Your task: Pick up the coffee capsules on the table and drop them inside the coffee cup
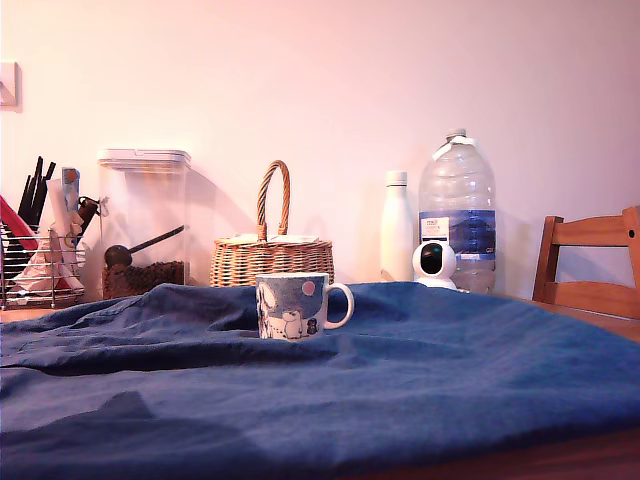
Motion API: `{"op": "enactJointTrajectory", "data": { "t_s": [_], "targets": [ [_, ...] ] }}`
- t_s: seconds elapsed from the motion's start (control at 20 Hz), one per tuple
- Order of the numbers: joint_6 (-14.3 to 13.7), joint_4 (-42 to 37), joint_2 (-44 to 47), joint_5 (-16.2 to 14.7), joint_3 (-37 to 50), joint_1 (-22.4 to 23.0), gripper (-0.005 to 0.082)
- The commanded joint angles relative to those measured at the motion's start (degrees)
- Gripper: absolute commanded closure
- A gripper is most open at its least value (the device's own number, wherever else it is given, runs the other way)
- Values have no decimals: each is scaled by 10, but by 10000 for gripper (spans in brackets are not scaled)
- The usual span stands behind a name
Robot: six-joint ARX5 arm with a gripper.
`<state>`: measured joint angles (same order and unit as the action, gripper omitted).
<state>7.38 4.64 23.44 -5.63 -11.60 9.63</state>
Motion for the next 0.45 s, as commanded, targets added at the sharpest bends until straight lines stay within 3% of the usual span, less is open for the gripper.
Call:
{"op": "enactJointTrajectory", "data": {
  "t_s": [0.0,0.4],
  "targets": [
    [2,23,-32,3,12,-1,788],
    [5,125,-173,17,12,-1,788]
  ]
}}
